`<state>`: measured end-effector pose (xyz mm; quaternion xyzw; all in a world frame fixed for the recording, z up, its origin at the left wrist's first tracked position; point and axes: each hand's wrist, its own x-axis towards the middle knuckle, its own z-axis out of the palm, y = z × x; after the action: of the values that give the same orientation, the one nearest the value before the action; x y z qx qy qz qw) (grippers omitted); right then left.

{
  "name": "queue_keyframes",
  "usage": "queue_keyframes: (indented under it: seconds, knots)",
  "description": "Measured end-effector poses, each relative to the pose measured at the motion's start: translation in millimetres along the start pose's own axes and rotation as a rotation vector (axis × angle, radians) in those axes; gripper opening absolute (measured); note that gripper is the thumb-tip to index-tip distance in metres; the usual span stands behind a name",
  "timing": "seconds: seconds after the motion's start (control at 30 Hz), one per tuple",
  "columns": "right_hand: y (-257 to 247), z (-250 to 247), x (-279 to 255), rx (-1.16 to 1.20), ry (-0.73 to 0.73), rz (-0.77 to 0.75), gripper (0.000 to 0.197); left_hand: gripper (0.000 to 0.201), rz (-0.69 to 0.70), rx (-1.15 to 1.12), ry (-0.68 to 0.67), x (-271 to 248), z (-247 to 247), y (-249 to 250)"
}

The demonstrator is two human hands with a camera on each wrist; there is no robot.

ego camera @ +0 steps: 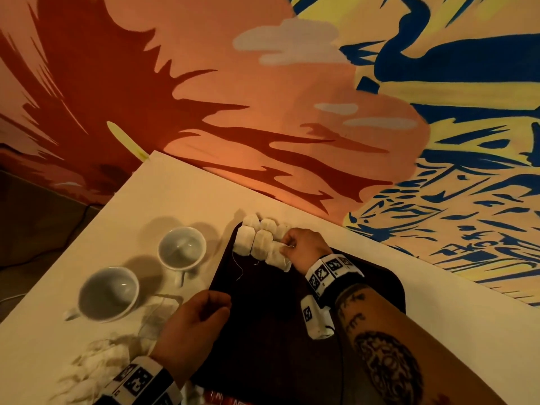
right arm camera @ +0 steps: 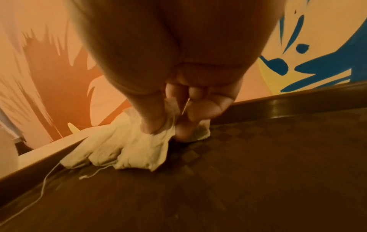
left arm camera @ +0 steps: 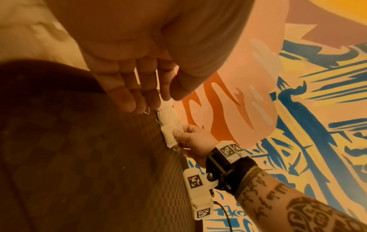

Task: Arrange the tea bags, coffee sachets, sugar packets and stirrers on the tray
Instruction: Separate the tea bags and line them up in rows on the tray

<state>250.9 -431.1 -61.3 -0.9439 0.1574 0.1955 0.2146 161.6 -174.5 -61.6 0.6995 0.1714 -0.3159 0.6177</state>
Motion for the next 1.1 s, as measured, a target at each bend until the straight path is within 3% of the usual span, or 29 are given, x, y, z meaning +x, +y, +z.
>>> queue_keyframes:
  seconds: [0.1,0.23,0.5,0.67,0.77,0.9,0.97,1.03,1.1]
  knots:
    - [-0.5,-1.6,5.0,0.001,0.029,0.027,0.010,0.016,-0.010,-0.044,0.003,-1.8,-4.0,2.3]
    - [-1.0,-3.0,7.8,-0.001,0.042,0.047,0.023,0.015,-0.015,-0.062,0.009,-3.9,-5.5,5.0]
    - [-1.7,-0.9,-0.7,0.042,0.105,0.048,0.026,0.012,-0.009,-0.060,-0.006,-16.2,-11.2,2.8]
    - [-1.2,8.7,-32.5,0.075,0.152,0.025,0.018,0.017,0.037,-0.044,0.028,-30.3,-29.5,1.1]
    - [-4.4,26.7,-68.2,0.168,0.091,0.027,0.012,0.025,0.085,0.007,0.083,-49.9,-46.7,5.4]
    - [-8.0,57.3,-112.5,0.197,-0.043,-0.011,0.008,0.025,0.180,0.336,0.255,-64.9,-80.2,-0.2]
    - [-10.0,71.3,-132.7,0.192,-0.077,-0.019,0.012,0.017,0.170,0.605,0.237,-66.6,-97.9,-11.5]
    - [-11.9,82.7,-150.1,0.201,-0.077,-0.039,0.014,0.053,0.110,0.869,0.140,-66.2,-107.5,-32.3]
    - [-13.2,88.6,-163.3,0.213,-0.062,-0.066,0.014,0.076,0.096,1.048,0.066,-64.0,-104.1,-54.3]
